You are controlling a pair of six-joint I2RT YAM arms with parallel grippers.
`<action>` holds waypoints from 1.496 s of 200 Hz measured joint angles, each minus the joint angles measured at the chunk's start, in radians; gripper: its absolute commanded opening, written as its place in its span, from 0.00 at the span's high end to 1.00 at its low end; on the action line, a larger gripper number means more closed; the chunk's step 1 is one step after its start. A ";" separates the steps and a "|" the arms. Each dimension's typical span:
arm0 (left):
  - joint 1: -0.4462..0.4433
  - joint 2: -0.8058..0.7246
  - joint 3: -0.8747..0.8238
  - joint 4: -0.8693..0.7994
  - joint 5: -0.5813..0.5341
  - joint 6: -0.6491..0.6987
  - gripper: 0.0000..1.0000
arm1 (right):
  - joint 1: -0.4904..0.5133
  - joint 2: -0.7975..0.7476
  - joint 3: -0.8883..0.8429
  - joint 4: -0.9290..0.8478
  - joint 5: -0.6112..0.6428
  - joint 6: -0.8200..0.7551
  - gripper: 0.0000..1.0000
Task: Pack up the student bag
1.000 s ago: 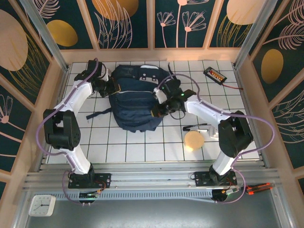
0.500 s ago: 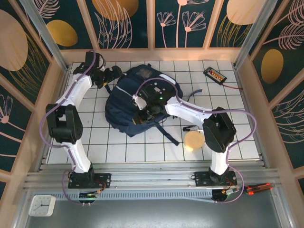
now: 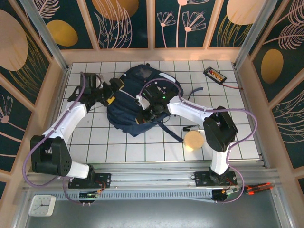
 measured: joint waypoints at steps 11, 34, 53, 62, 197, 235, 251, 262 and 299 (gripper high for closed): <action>-0.018 0.000 -0.021 0.027 0.005 -0.029 0.06 | 0.000 0.000 0.000 0.000 0.000 0.000 1.00; -0.040 0.007 -0.032 0.085 0.011 -0.074 0.08 | 0.005 0.000 0.000 0.000 0.000 0.000 1.00; -0.047 0.019 -0.032 0.111 0.011 -0.091 0.10 | 0.007 0.000 0.000 0.000 0.003 0.000 1.00; -0.048 0.023 -0.032 0.110 0.011 -0.092 0.10 | 0.007 0.000 0.000 0.000 0.003 0.000 1.00; -0.062 0.008 -0.093 0.098 0.027 -0.091 0.13 | 0.015 0.002 0.000 0.007 0.010 0.010 1.00; -0.066 -0.017 -0.138 0.085 0.029 -0.087 0.13 | 0.018 0.005 0.000 0.012 0.011 0.012 1.00; -0.066 -0.035 -0.161 0.085 0.032 -0.087 0.13 | 0.018 0.006 0.000 0.012 0.011 0.012 1.00; -0.066 -0.045 -0.180 0.088 0.034 -0.087 0.13 | 0.018 0.007 0.000 0.013 0.011 0.015 1.00; -0.066 -0.045 -0.208 0.101 0.033 -0.100 0.20 | 0.024 0.014 0.001 0.015 0.014 0.016 1.00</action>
